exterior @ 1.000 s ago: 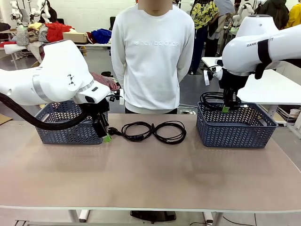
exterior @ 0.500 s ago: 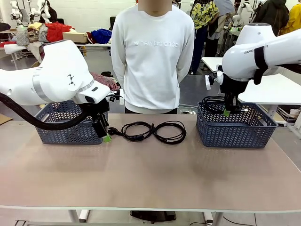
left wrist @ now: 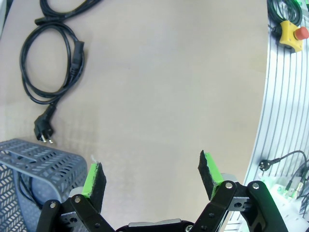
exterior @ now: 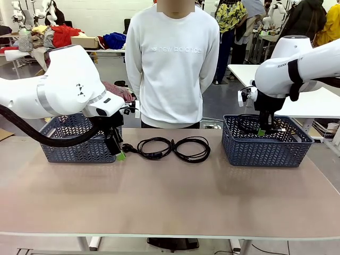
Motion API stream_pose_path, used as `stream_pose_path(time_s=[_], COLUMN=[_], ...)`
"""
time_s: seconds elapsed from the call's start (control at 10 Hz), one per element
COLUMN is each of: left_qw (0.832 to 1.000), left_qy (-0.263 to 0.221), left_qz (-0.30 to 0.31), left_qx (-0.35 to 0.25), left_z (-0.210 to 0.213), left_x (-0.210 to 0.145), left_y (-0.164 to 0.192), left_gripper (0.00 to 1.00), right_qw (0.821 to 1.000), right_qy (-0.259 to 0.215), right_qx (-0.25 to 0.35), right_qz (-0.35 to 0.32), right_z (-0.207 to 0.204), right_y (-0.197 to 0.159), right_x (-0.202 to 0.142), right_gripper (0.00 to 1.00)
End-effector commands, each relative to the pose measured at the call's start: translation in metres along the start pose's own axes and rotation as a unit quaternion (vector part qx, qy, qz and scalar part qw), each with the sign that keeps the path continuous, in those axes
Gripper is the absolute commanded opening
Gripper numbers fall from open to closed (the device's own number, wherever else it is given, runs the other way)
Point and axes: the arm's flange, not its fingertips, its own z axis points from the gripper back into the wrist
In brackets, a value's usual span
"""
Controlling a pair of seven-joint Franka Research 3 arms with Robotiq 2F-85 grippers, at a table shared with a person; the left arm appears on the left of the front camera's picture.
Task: Organize the cables according to human instructions.
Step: Pick up a bundle of cables and place it in the basket indicated by the human.
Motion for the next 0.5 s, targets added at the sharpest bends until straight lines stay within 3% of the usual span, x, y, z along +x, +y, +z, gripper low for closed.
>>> stream_pose_path(time_s=[0.0, 0.2, 0.3, 0.4], left_qw=[1.0, 1.0, 1.0, 1.0], left_qy=[0.001, 0.001, 0.001, 0.001], left_qz=[0.002, 0.002, 0.002, 0.002], left_qx=[-0.001, -0.001, -0.001, -0.001], left_z=[0.001, 0.001, 0.001, 0.001], left_x=[-0.002, -0.002, -0.002, -0.002], left_y=[-0.001, -0.001, -0.001, -0.001], left_gripper=[1.0, 1.0, 1.0, 1.0], right_qw=[1.0, 1.0, 1.0, 1.0], right_qy=[0.001, -0.003, -0.001, -0.005], right_qx=[-0.001, 0.003, -0.001, -0.008], right_qz=[0.006, 0.007, 0.009, 0.002], right_z=[-0.006, -0.012, -0.015, -0.016], right_y=[-0.001, -0.003, -0.003, -0.004], right_x=[-0.009, -0.008, -0.008, -0.007], right_gripper=[0.11, 0.11, 0.31, 0.31])
